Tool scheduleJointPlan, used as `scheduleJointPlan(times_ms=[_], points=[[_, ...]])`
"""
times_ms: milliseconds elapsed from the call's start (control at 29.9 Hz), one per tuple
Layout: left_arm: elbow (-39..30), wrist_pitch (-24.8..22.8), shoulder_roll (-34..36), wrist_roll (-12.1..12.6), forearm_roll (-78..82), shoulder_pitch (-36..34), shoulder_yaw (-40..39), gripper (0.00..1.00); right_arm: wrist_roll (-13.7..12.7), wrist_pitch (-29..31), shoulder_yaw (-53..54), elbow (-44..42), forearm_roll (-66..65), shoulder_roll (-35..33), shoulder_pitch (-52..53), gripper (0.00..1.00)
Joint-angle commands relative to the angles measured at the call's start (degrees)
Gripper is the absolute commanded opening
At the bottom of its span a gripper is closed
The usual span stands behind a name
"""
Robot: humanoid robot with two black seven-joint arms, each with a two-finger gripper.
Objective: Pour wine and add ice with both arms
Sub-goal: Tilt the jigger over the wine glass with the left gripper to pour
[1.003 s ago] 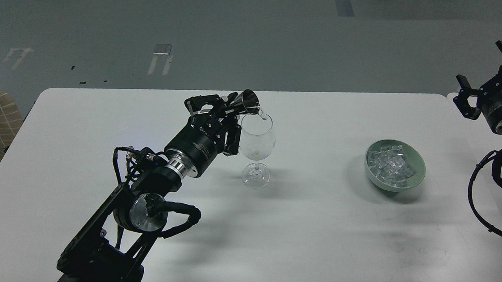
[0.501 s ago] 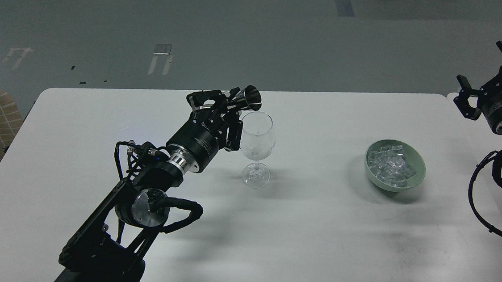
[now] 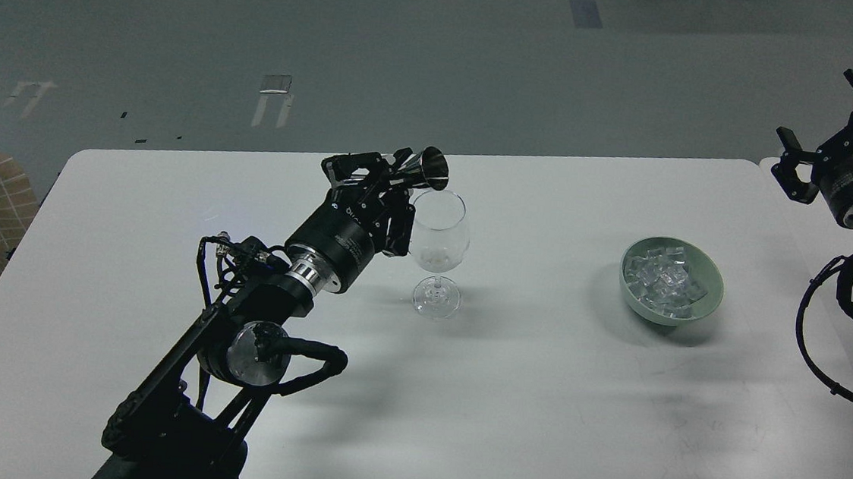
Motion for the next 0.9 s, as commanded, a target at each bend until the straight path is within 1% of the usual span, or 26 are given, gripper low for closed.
scheduleJointPlan(times_ms=[0,668,869], points=[[0.01,-0.88,0.00,0.00,1.09,-0.04,0.00,0.00,0.00,0.00,0.02,0.00,0.00,-0.01,0.00,1.00],[0.01,-1.15,0.00,0.00,4.17,-1.62,0.44,0.00,0.00,0.00,0.02,0.00,0.00,-0.01,-0.09,1.00],[0.01,-1.23,1.58,-0.26,4.26,-1.97,0.88,0.00,0.00,0.00,0.11,0.00,0.00,-0.01,-0.09,1.00]])
